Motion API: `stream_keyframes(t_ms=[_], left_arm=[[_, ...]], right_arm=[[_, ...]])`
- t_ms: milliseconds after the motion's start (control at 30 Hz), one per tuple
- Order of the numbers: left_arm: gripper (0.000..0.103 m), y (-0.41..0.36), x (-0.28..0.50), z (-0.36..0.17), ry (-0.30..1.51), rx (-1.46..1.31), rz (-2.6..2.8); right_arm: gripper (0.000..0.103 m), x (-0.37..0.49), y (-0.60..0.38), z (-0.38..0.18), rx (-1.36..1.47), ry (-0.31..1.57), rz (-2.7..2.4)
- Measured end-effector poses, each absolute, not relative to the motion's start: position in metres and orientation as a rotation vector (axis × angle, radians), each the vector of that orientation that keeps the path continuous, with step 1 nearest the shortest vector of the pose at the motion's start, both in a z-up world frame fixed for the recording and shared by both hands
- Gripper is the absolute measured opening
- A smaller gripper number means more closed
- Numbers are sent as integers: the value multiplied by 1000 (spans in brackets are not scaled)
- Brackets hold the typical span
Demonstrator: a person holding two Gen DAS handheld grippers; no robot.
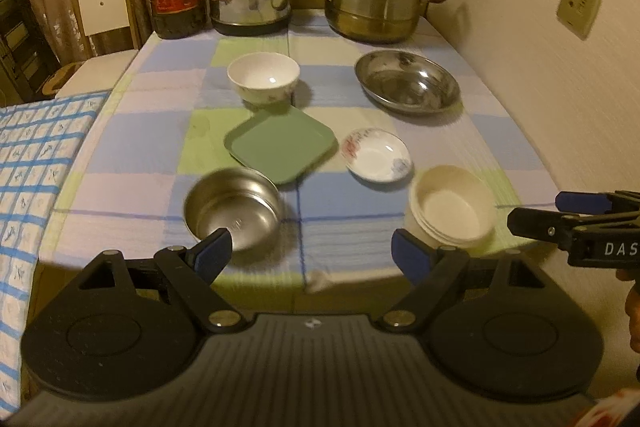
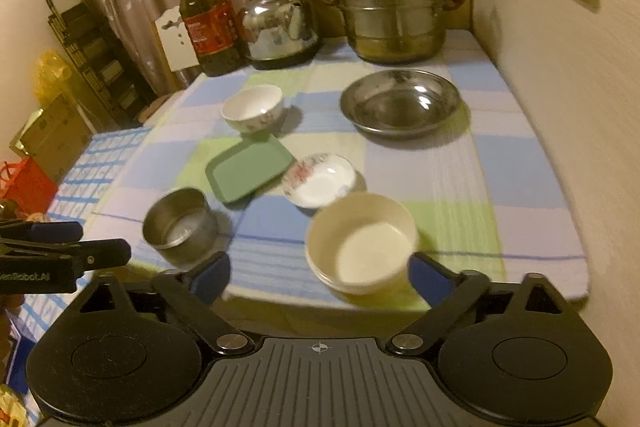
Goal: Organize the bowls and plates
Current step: 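Move the left gripper to the green square plate and close on its rim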
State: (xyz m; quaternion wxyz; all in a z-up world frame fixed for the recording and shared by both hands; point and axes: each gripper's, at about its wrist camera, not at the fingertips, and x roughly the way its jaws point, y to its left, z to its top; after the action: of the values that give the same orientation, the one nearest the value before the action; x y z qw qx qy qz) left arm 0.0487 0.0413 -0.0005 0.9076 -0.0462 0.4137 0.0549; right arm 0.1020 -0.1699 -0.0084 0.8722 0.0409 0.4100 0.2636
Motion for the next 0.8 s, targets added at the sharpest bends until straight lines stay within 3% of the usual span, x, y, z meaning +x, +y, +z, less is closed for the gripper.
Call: stream_keyframes(t_ms=[233, 533, 700, 800], left_arm=[[74, 95, 100, -11, 884, -86, 86], [70, 163, 177, -30, 921, -19, 25], [66, 189, 215, -49, 958, 9, -41], [58, 198, 235, -63, 988, 21, -84]], right_arm=[[85, 137, -126, -14, 136, 864, 558], [78, 192, -66, -36, 204, 943, 529], [70, 219, -37, -50, 251, 1001, 499], [64, 234, -21, -62, 265, 1036, 468]])
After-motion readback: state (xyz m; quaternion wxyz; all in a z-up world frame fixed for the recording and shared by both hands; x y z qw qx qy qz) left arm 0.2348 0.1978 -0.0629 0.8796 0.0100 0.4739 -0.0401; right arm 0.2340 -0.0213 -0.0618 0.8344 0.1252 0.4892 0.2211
